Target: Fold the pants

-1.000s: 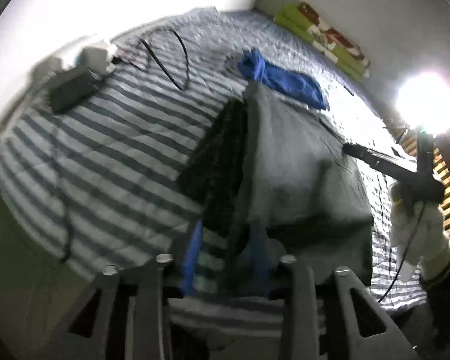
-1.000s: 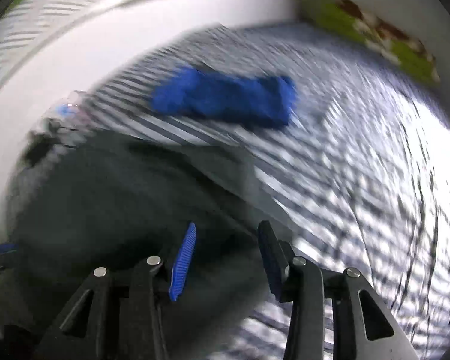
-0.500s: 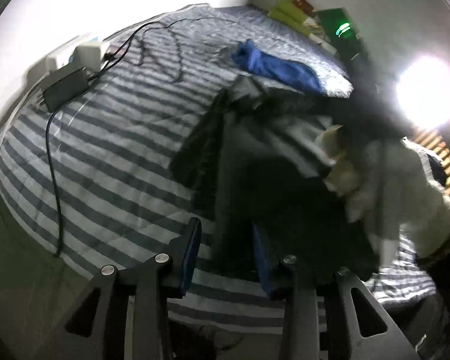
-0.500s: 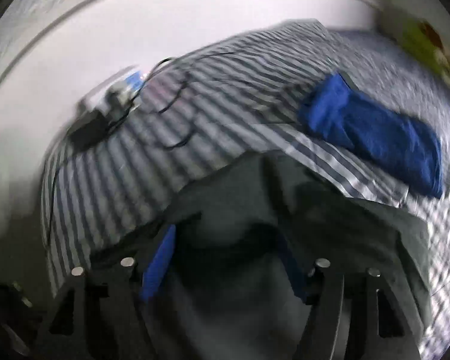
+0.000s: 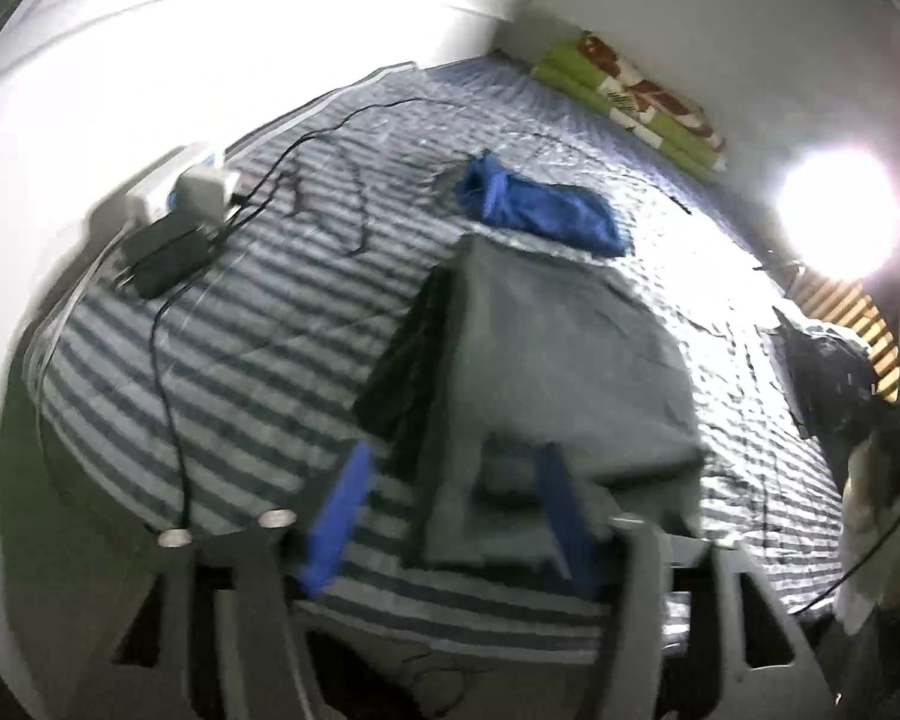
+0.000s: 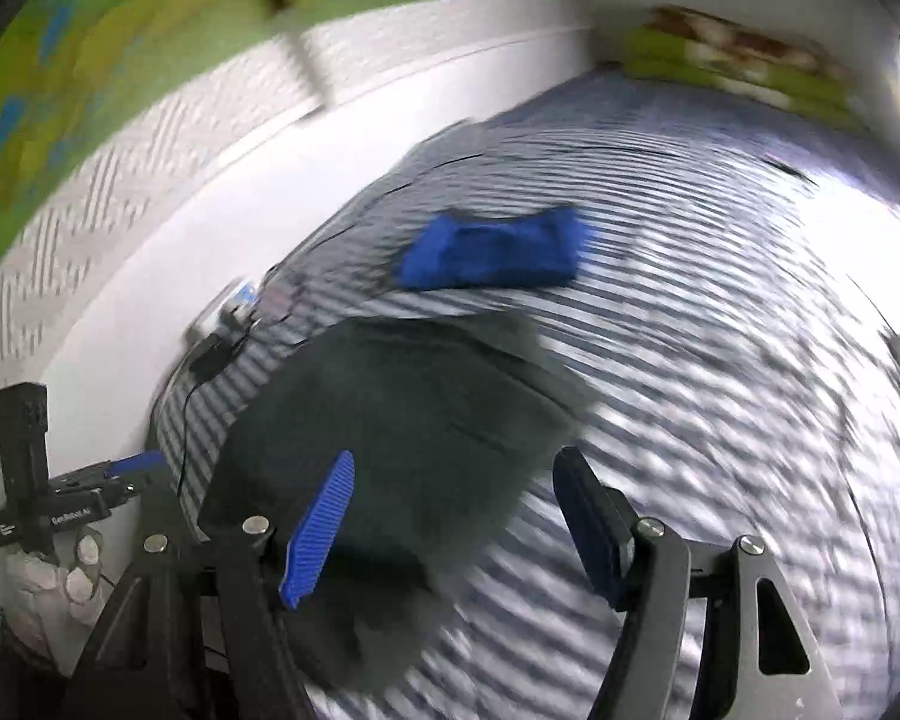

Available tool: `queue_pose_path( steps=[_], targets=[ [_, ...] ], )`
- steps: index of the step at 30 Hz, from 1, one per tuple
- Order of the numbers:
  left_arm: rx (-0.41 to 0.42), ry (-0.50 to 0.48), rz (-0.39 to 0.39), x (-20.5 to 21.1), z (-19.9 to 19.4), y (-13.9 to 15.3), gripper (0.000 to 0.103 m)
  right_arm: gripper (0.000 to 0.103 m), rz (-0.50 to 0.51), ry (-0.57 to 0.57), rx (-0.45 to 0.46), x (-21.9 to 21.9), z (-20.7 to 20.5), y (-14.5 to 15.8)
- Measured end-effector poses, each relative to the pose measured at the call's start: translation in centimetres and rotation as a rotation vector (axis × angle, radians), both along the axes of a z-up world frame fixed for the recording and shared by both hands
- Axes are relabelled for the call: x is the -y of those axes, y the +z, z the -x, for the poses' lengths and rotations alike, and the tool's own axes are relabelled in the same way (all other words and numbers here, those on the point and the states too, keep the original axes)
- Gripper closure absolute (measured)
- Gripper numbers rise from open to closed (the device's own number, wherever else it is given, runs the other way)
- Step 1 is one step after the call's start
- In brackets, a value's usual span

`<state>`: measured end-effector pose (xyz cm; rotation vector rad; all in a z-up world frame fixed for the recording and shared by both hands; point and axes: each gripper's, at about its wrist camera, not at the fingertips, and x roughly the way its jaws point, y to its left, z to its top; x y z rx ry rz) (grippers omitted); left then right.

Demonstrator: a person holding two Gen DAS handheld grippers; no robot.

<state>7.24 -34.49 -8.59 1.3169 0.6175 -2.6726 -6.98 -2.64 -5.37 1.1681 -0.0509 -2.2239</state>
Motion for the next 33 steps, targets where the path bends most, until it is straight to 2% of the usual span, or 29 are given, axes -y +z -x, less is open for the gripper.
queue_pose_path(
  steps=[2,4,6,10,12,15,18,21,23,26,27,28,30,32,33],
  targets=[
    [0.012,-0.019,0.015,-1.1,1.1,0.3,0.036,0.038,0.020,-0.048,0.057,-2.5,-0.8,-0.7],
    [0.030,-0.060,0.043,-2.9,2.7,0.6,0.036,0.038,0.045,-0.049,0.126,-3.4,-2.1,-2.2],
    [0.045,-0.104,0.050,-4.8,4.3,1.0,0.036,0.038,0.058,-0.013,0.163,-3.2,-4.2,-4.1],
    [0.072,-0.203,0.062,-8.9,9.0,2.5,0.036,0.038,0.064,0.081,0.174,-1.3,-7.6,-8.0],
    [0.098,-0.270,0.092,-11.4,12.2,3.1,0.036,0.040,0.040,0.122,0.131,-0.7,-8.6,-9.4],
    [0.177,-0.338,0.104,-14.6,16.9,2.5,0.036,0.051,0.008,0.170,0.086,-0.5,-9.3,-10.9],
    [0.247,-0.363,0.128,-16.9,20.3,0.9,0.036,0.051,0.001,0.228,0.046,0.1,-9.5,-11.9],
    [0.311,-0.398,0.160,-18.6,22.8,-1.0,0.036,0.051,-0.067,0.283,-0.058,2.0,-9.8,-12.2],
    [0.341,-0.406,0.176,-19.3,23.8,-2.3,0.036,0.052,-0.111,0.299,-0.096,3.2,-10.1,-12.4],
    [0.367,-0.435,0.205,-20.4,25.1,-4.3,0.036,0.074,-0.131,0.282,-0.103,4.4,-9.7,-12.5],
    [0.373,-0.434,0.228,-20.6,25.5,-4.8,0.036,0.091,-0.118,0.283,-0.098,4.7,-9.6,-12.3],
    [0.383,-0.425,0.248,-20.5,26.0,-5.6,0.037,0.093,-0.107,0.279,-0.095,5.1,-9.5,-12.1],
    [0.406,-0.400,0.255,-19.9,26.7,-6.9,0.040,0.095,-0.069,0.265,-0.164,5.5,-10.1,-10.6],
    [0.420,-0.382,0.241,-19.3,27.2,-8.0,0.040,0.096,-0.026,0.274,-0.243,6.0,-11.1,-8.6],
    [0.420,-0.376,0.232,-19.1,27.3,-8.2,0.039,0.096,-0.009,0.280,-0.247,6.3,-11.1,-8.0]
  ],
)
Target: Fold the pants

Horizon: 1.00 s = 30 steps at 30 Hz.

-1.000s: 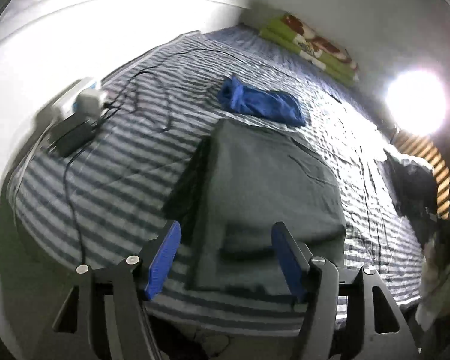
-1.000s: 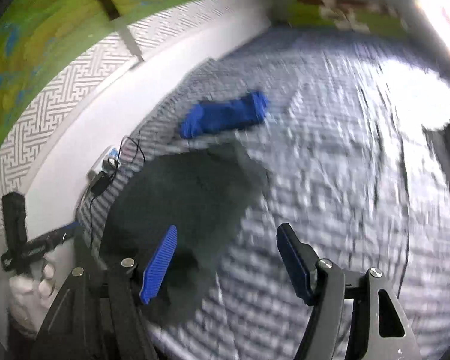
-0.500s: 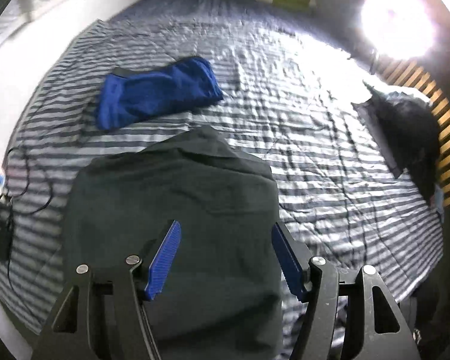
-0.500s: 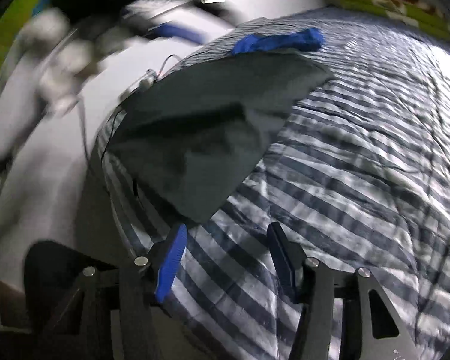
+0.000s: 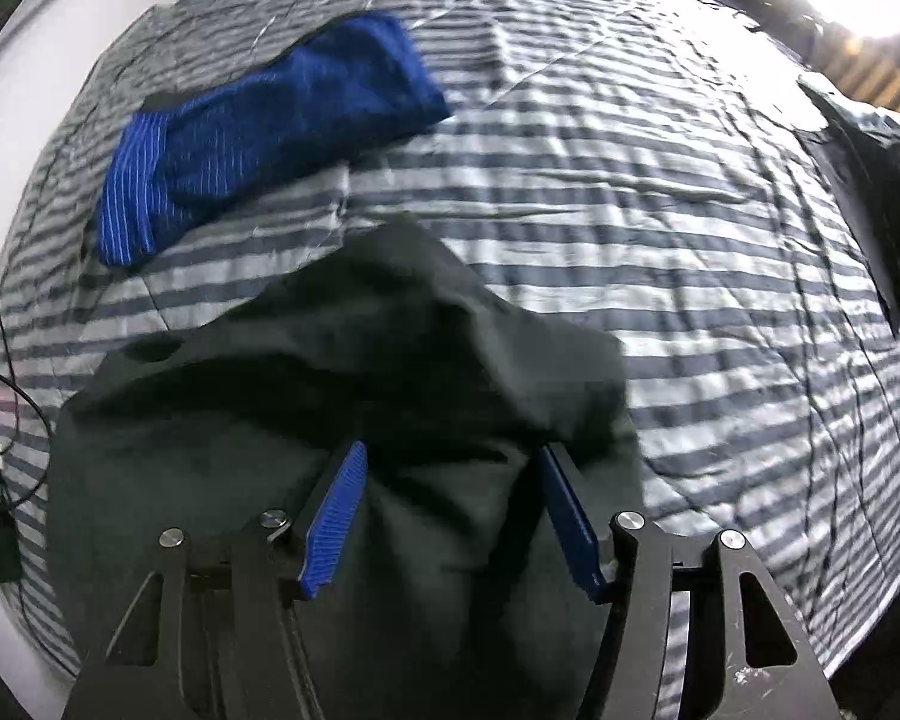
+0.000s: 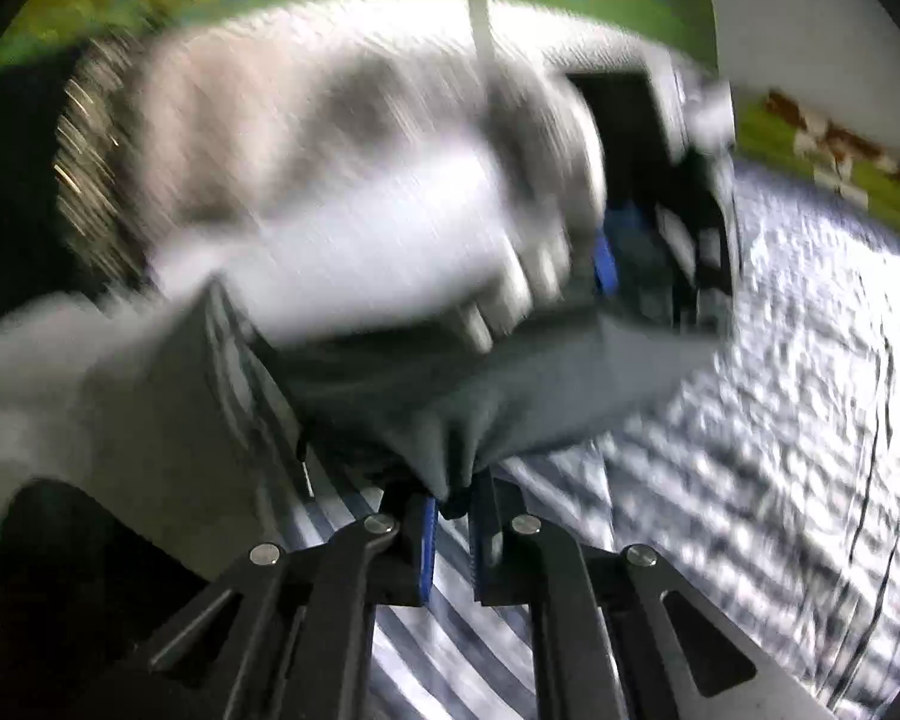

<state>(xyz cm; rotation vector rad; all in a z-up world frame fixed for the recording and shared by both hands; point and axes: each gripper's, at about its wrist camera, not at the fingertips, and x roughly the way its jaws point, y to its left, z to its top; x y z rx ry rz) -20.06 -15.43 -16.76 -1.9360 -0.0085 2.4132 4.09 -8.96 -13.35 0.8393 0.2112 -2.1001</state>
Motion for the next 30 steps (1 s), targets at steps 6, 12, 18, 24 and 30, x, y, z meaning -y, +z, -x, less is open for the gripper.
queue_pose_path(
  steps=[6,12,18,24,30],
  targets=[
    [-0.026,0.037,-0.021,1.2,0.7,0.7,0.039,0.095,-0.030,0.048,0.043,-0.2,-0.1,-1.4],
    [-0.194,0.053,-0.091,4.9,-3.5,7.3,0.040,0.084,0.033,0.089,0.280,-5.2,2.4,-1.2],
    [-0.272,0.164,-0.091,12.8,-12.4,9.4,0.040,0.083,0.161,-0.020,0.264,-7.8,5.7,2.9],
    [-0.241,0.317,-0.178,19.7,-18.2,4.1,0.040,0.083,0.098,-0.092,0.351,-2.6,12.0,1.2],
    [-0.231,0.371,-0.258,22.5,-20.1,0.8,0.029,0.084,-0.139,-0.142,0.331,0.5,13.2,-4.2]
  ],
)
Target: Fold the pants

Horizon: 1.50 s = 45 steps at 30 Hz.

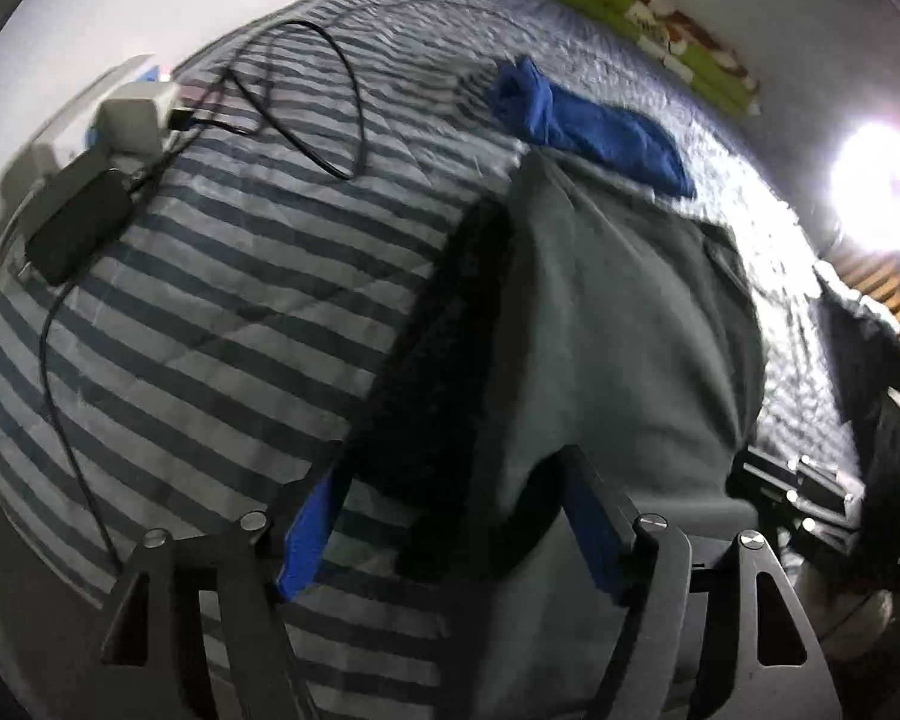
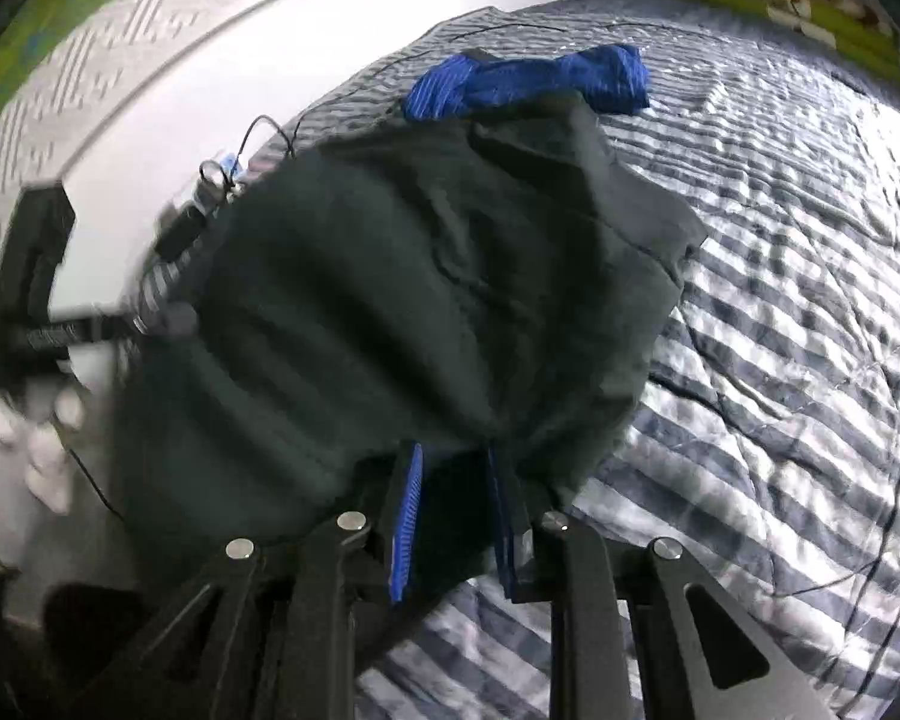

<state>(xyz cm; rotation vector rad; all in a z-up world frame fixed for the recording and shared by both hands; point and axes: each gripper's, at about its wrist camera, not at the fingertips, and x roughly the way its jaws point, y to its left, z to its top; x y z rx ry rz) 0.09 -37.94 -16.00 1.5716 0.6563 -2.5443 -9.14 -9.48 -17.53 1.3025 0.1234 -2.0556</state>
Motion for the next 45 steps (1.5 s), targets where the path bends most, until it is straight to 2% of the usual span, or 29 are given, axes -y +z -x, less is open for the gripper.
queue_pose_path(
  steps=[2,4,6,9,12,17,19,22,24,26,28,29,30,31,32,34,36,38,40,45],
  targets=[
    [-0.035,0.014,0.005,1.0,-0.8,1.2,0.031,0.080,-0.004,-0.018,-0.027,-0.7,-0.3,1.2],
    [-0.058,0.014,-0.035,2.1,-1.1,2.0,0.029,0.058,0.038,-0.057,-0.029,-2.2,-0.2,2.8],
    [-0.074,0.031,-0.051,3.0,-0.8,2.8,0.023,0.047,0.057,-0.102,-0.027,-3.5,0.0,3.3],
    [-0.060,0.027,-0.094,3.2,1.1,2.9,0.017,0.046,0.073,-0.125,0.031,-4.2,0.8,2.4],
    [0.014,-0.015,-0.175,2.5,3.8,1.4,0.015,0.045,0.063,-0.148,0.105,-4.0,2.3,1.0],
    [0.133,-0.061,-0.169,1.5,6.7,-1.1,0.015,0.045,0.148,-0.172,0.261,-4.0,3.8,-1.3],
    [0.159,-0.060,-0.188,1.6,7.2,-2.0,0.009,0.043,0.163,-0.165,0.274,-3.6,4.2,-1.4],
    [0.158,-0.055,-0.196,1.6,7.8,-2.3,0.008,0.043,0.189,-0.135,0.298,-2.3,4.7,-1.4],
    [0.137,-0.051,-0.192,1.2,8.2,-2.4,0.010,0.041,0.205,-0.121,0.315,-1.6,4.9,-1.4],
    [0.108,-0.056,-0.183,0.6,8.4,-2.3,0.021,0.041,0.205,-0.103,0.306,-0.8,4.8,-1.4],
    [0.099,-0.058,-0.162,0.2,8.4,-2.3,0.025,0.041,0.207,-0.084,0.303,0.0,4.8,-1.3],
    [0.090,-0.058,-0.167,0.2,8.3,-2.3,0.029,0.043,0.210,-0.080,0.304,0.3,4.8,-1.3],
    [0.084,-0.054,-0.174,0.2,8.3,-2.2,0.034,0.049,0.211,-0.079,0.307,0.5,4.7,-1.3],
    [0.077,-0.048,-0.174,0.1,8.2,-2.1,0.039,0.065,0.209,-0.082,0.312,0.7,4.8,-1.4],
    [0.065,-0.039,-0.170,0.1,8.1,-1.8,0.043,0.072,0.207,-0.085,0.319,0.9,4.9,-1.6],
    [0.046,-0.016,-0.166,0.0,7.8,-1.4,0.050,0.084,0.220,-0.106,0.337,1.0,5.0,-2.0],
    [0.029,-0.002,-0.152,-0.1,7.5,-0.8,0.059,0.091,0.233,-0.108,0.329,1.2,4.9,-1.7],
    [0.006,0.011,-0.136,-0.6,7.2,0.0,0.070,0.094,0.212,-0.102,0.282,1.7,4.3,-0.8],
    [-0.010,0.026,-0.140,-0.8,7.1,0.5,0.077,0.096,0.188,-0.090,0.231,2.0,3.6,0.4],
    [-0.052,0.027,-0.157,-0.7,5.9,2.2,0.082,0.097,0.173,-0.051,0.120,2.0,2.2,4.1]
  ],
)
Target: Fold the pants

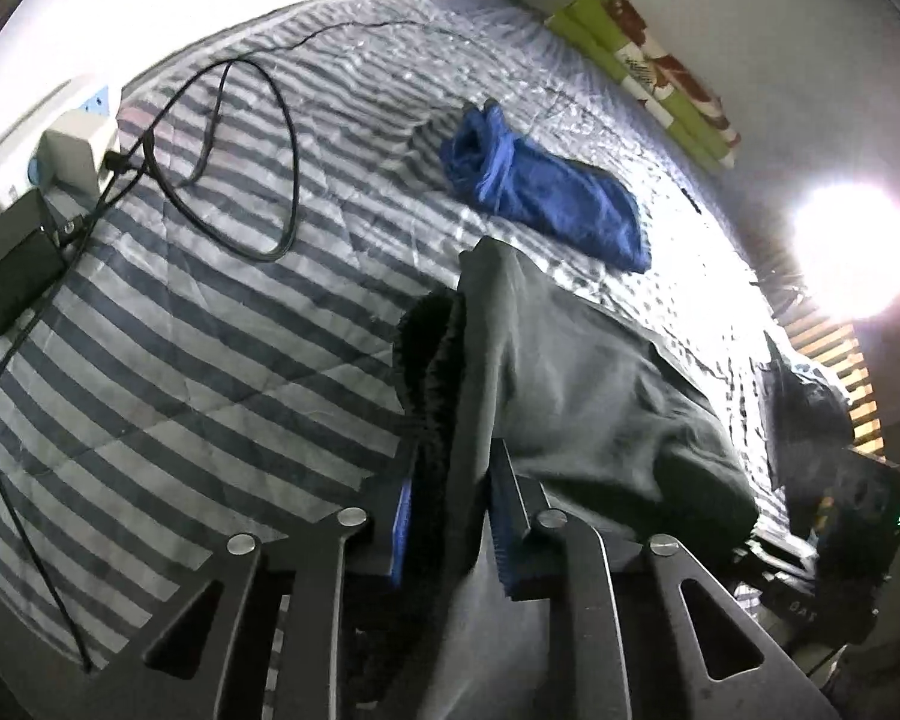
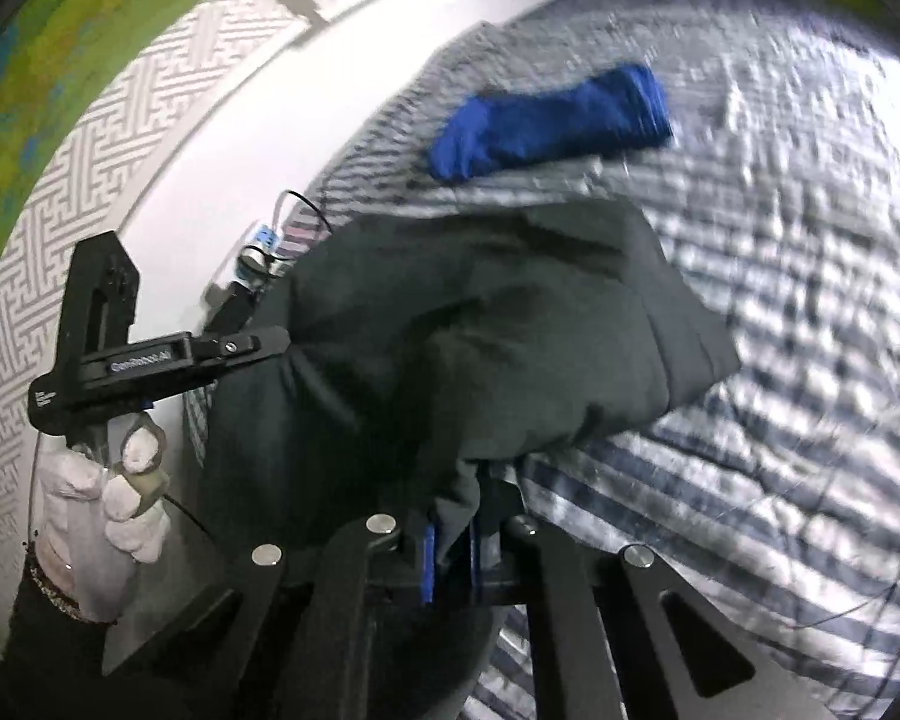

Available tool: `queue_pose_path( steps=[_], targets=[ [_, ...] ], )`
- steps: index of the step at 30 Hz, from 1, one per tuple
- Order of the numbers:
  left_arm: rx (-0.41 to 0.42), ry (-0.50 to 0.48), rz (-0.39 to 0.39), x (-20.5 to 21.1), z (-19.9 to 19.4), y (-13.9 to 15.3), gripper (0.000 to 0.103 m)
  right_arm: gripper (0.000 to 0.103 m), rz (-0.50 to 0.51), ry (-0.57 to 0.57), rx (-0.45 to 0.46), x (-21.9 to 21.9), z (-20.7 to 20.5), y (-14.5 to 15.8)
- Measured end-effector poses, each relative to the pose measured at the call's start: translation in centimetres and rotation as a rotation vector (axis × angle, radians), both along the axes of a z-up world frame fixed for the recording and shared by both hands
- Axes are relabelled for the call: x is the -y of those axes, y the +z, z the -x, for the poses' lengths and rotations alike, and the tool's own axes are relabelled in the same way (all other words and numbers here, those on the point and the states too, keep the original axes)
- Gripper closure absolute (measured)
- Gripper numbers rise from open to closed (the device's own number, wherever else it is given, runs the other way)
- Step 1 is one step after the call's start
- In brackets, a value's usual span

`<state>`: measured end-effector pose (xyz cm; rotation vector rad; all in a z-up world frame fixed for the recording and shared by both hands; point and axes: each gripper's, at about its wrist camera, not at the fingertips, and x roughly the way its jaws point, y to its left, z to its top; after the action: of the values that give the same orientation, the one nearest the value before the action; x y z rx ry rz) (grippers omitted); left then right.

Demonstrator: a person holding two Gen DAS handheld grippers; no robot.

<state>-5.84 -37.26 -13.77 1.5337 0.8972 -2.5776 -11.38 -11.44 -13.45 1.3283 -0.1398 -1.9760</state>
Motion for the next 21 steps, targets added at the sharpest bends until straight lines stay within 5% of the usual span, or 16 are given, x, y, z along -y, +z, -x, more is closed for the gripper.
queue_pose_path(
  steps=[5,8,11,14,16,20,21],
  targets=[
    [-0.047,-0.003,0.000,-0.3,-0.6,2.3,0.085,0.097,-0.016,0.026,-0.116,0.3,-0.7,3.7],
    [-0.094,-0.001,-0.004,-0.2,-0.5,4.3,0.101,0.097,-0.025,0.041,-0.198,0.3,-0.7,5.9],
    [-0.137,-0.015,0.034,-0.4,0.4,6.7,0.101,0.097,-0.036,0.044,-0.254,0.0,0.0,7.4],
    [-0.090,-0.060,0.028,-0.7,1.7,6.4,0.099,0.097,-0.036,0.061,-0.172,-0.1,1.5,6.5],
    [-0.068,-0.047,0.032,-0.2,2.2,5.8,0.093,0.096,-0.073,0.051,-0.144,-0.4,1.9,5.1],
    [-0.039,0.006,0.008,1.1,1.9,3.5,0.044,0.094,-0.081,-0.005,-0.025,-2.5,3.5,1.3],
    [-0.041,0.020,0.007,1.3,1.7,3.2,0.038,0.093,-0.064,-0.020,0.010,-3.1,3.9,0.7]
  ],
)
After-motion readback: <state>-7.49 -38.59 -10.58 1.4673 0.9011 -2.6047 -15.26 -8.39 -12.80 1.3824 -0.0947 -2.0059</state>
